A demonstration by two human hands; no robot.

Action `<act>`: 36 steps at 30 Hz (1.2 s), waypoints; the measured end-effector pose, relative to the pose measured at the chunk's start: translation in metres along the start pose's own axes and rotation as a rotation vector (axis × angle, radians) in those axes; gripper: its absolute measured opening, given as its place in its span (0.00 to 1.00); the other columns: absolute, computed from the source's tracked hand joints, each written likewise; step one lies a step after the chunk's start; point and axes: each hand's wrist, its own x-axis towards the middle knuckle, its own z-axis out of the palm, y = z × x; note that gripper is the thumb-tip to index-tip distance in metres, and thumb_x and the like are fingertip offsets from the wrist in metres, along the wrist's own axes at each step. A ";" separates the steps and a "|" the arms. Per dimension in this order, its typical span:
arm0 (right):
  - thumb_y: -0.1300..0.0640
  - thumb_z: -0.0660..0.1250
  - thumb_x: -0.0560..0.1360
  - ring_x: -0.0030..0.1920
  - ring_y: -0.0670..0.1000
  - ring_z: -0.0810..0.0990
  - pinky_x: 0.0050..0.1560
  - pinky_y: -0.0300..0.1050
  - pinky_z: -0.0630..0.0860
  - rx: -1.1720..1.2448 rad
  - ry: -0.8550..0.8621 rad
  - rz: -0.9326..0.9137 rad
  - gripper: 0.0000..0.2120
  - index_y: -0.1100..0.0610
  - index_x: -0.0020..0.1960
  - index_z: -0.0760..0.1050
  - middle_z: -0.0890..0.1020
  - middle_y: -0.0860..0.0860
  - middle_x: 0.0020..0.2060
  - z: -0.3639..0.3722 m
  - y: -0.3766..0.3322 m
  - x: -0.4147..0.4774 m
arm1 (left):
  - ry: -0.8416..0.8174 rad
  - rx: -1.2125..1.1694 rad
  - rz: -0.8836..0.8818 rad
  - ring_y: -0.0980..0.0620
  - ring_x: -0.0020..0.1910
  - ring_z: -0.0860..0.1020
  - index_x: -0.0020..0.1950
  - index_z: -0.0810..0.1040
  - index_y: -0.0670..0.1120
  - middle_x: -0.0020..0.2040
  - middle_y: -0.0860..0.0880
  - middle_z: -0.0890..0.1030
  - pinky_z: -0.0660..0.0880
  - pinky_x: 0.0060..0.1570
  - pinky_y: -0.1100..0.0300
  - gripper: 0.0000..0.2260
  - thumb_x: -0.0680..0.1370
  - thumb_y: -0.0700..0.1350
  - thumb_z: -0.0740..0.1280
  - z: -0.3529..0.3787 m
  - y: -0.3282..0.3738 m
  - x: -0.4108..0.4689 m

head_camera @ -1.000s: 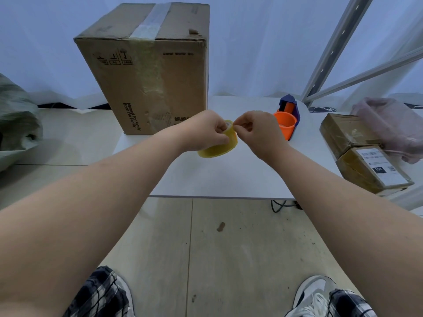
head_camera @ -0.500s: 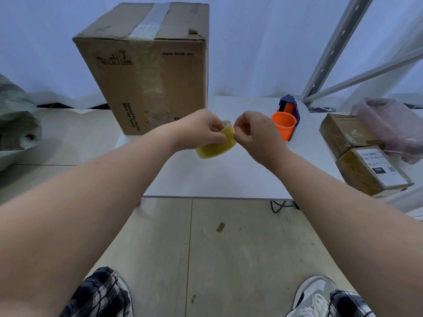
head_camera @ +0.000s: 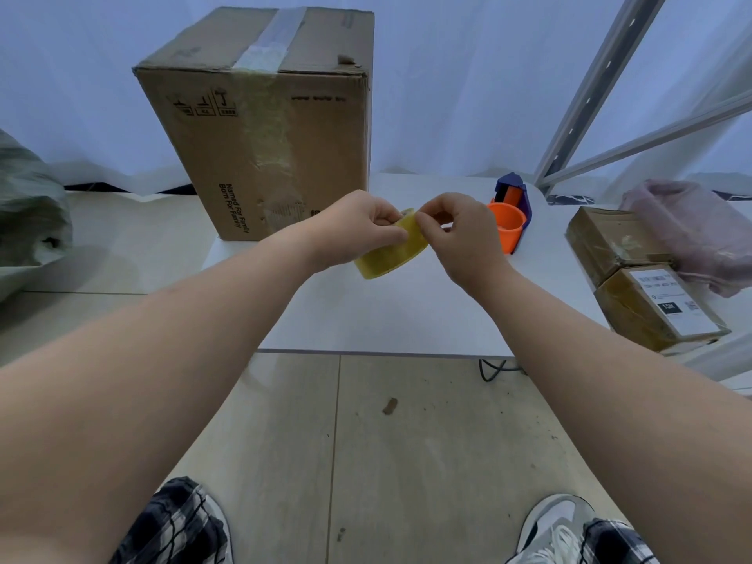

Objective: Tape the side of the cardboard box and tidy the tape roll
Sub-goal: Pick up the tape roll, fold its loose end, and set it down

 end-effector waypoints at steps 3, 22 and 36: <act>0.60 0.63 0.76 0.43 0.50 0.76 0.42 0.38 0.71 0.001 0.032 0.068 0.08 0.63 0.48 0.78 0.82 0.57 0.43 -0.003 0.004 0.003 | -0.013 -0.006 -0.008 0.53 0.47 0.76 0.53 0.80 0.47 0.49 0.50 0.80 0.74 0.46 0.60 0.10 0.77 0.51 0.66 -0.003 -0.002 0.001; 0.59 0.69 0.74 0.40 0.54 0.81 0.46 0.51 0.81 0.252 -0.135 0.287 0.06 0.58 0.41 0.72 0.81 0.61 0.43 -0.014 0.002 0.004 | 0.112 0.241 -0.002 0.50 0.39 0.74 0.50 0.80 0.43 0.39 0.49 0.77 0.72 0.39 0.57 0.13 0.78 0.53 0.65 0.000 -0.016 0.005; 0.60 0.69 0.73 0.36 0.51 0.80 0.46 0.48 0.79 0.109 -0.090 0.164 0.12 0.58 0.54 0.70 0.82 0.58 0.37 -0.023 -0.008 0.010 | 0.183 0.202 -0.058 0.43 0.53 0.76 0.60 0.71 0.55 0.48 0.50 0.78 0.74 0.57 0.45 0.14 0.77 0.55 0.65 0.014 -0.024 0.011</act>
